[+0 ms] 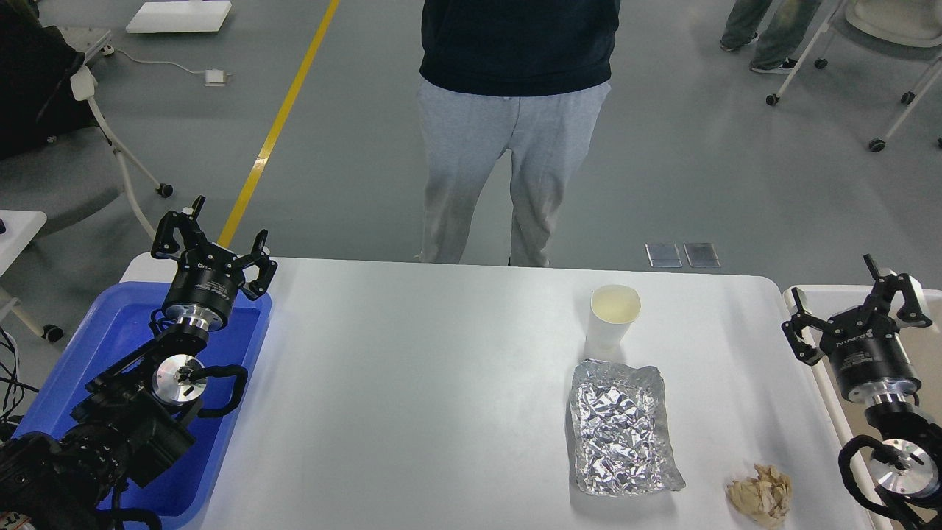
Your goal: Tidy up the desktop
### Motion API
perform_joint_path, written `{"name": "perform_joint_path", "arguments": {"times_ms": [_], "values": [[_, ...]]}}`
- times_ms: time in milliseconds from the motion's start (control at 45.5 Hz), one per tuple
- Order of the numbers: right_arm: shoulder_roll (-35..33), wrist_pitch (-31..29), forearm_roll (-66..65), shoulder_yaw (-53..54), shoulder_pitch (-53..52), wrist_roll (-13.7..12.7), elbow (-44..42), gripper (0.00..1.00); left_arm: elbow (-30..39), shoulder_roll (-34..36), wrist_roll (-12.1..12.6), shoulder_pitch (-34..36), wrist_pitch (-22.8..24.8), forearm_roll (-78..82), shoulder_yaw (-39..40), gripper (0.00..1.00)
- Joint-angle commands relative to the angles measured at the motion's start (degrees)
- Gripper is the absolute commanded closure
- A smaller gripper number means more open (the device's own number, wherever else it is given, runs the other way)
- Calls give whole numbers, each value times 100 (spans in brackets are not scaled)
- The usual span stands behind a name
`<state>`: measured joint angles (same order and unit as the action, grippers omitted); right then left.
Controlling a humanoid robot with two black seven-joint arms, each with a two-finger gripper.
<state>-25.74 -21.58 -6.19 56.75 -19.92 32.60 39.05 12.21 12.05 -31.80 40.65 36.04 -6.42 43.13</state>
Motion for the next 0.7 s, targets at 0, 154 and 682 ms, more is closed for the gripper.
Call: {"name": "perform_joint_path", "arguments": {"times_ms": [0,154,682], "values": [[-10,-48,83,-49,41,1,-20,0,0,-1,-1,-4,0,0,3,0],[-10,-48,83,-85,76,1,-29,0,0,-1,-1,-4,0,0,-6,0],[-19,-74,110,-208,-152,1,-231,0,0,-1,-1,4,0,0,-6,0]]}}
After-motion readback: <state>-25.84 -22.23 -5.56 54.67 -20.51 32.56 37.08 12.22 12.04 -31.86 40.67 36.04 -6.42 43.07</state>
